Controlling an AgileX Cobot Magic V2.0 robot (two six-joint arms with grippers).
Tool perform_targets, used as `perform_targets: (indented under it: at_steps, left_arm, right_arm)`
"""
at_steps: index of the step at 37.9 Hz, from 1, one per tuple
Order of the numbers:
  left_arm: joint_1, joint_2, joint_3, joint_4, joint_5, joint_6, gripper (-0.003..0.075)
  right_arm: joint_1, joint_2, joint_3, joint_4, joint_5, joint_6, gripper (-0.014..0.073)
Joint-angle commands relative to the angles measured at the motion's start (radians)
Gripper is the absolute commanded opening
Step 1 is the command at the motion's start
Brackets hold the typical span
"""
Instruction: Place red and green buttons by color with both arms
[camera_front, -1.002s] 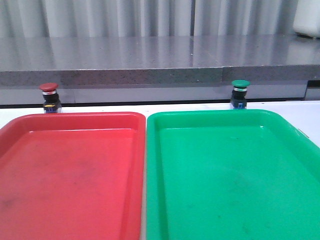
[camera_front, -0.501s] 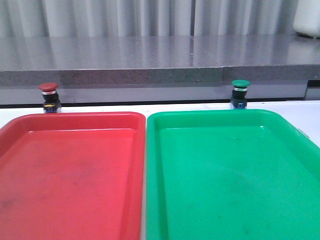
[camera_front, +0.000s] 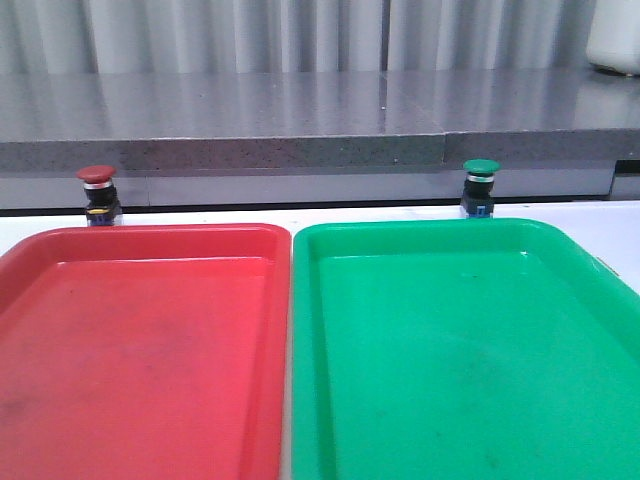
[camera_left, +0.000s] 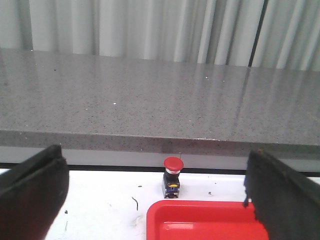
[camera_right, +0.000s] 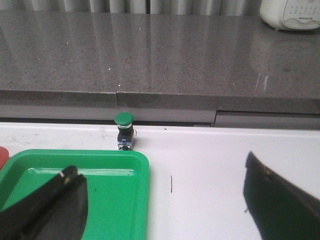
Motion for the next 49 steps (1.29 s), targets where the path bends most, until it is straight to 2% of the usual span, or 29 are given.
perform_targets:
  at_steps: [1, 12, 16, 27, 38, 42, 49]
  left_arm:
    - [0.001, 0.048, -0.031, -0.003, -0.109, 0.000, 0.0689]
    - [0.001, 0.403, -0.192, -0.003, -0.089, 0.000, 0.0689]
    - [-0.004, 0.542, -0.299, -0.003, -0.037, 0.000, 0.0689]
    - [-0.098, 0.904, -0.617, 0.024, 0.133, 0.005, 0.0689]
    - [-0.108, 1.245, -0.954, 0.027, 0.369, 0.005, 0.0689]
    - [-0.108, 1.345, -1.047, 0.038, 0.408, 0.005, 0.0689]
    - [-0.108, 1.471, -1.134, 0.049, 0.402, 0.005, 0.0689]
  right_arm:
    - [-0.006, 0.014, -0.035, 0.002, -0.077, 0.000, 0.0651]
    - [-0.006, 0.014, -0.035, 0.002, -0.077, 0.000, 0.0651]
    - [-0.006, 0.014, -0.035, 0.002, -0.077, 0.000, 0.0651]
    - [-0.006, 0.014, -0.035, 0.002, -0.077, 0.000, 0.0651]
    - [-0.006, 0.014, -0.035, 0.002, -0.077, 0.000, 0.0651]
    - [-0.006, 0.014, -0.035, 0.002, -0.077, 0.000, 0.0651]
    - [-0.006, 0.014, -0.035, 0.002, -0.077, 0.000, 0.0651]
